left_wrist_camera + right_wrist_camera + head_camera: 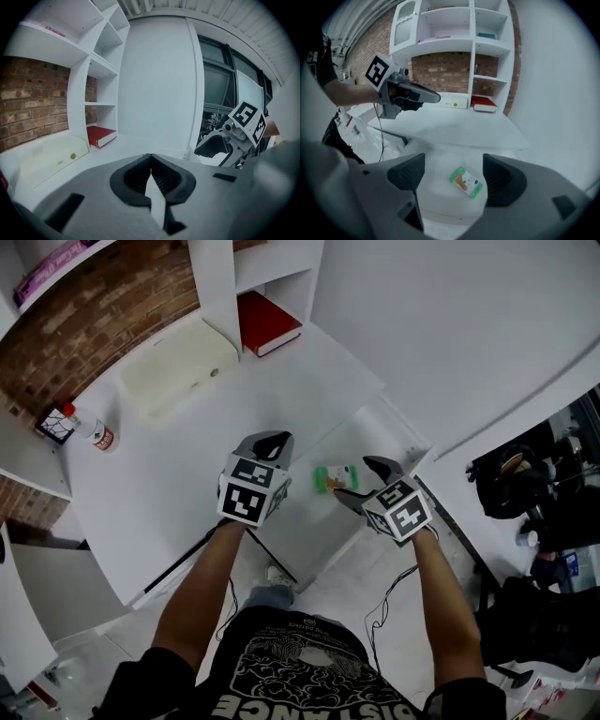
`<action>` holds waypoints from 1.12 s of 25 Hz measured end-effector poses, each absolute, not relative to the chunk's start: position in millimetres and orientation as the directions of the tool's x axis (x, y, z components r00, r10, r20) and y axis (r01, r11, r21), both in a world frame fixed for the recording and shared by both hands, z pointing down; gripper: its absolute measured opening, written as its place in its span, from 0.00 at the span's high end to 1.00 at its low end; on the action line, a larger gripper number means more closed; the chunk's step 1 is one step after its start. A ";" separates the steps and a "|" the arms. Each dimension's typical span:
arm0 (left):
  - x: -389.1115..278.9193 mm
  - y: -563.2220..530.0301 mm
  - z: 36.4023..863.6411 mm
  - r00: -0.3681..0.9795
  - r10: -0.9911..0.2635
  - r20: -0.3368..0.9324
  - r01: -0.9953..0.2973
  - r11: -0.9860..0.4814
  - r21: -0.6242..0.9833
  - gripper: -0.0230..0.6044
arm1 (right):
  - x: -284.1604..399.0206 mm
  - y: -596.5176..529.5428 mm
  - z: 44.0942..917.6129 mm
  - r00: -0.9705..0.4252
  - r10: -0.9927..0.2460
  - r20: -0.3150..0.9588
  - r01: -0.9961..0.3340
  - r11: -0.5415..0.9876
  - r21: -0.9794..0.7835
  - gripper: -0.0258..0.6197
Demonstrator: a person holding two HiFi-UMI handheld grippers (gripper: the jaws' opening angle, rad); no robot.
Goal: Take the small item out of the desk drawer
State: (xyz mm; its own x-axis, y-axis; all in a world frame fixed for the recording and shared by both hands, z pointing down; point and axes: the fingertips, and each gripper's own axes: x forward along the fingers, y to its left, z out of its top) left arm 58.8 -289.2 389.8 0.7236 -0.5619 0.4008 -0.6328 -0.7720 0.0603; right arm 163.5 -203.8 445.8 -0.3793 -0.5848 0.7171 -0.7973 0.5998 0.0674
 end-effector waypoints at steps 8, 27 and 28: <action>60.9 -293.9 409.0 0.693 -0.591 0.412 -0.666 -0.744 0.054 0.95 | 162.0 -205.6 499.3 -0.352 -0.376 0.857 -0.585 0.804 0.112 0.34; 72.1 -266.1 463.4 0.468 -0.757 0.457 -0.862 -0.506 0.045 0.95 | 179.8 -227.9 614.2 -0.345 -0.073 0.936 -0.169 0.986 0.014 0.32; 69.9 -263.8 466.8 0.453 -0.764 0.461 -0.871 -0.490 0.044 0.95 | 178.2 -228.5 620.4 -0.345 -0.065 0.937 -0.165 0.986 0.007 0.32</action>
State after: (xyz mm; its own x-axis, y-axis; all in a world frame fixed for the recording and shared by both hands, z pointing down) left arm 69.9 -263.8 466.8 0.4527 -0.7635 0.4605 -0.8708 -0.4896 0.0443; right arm 178.2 -228.5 620.4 -0.3447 -0.0645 0.9365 -0.1651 0.9863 0.0072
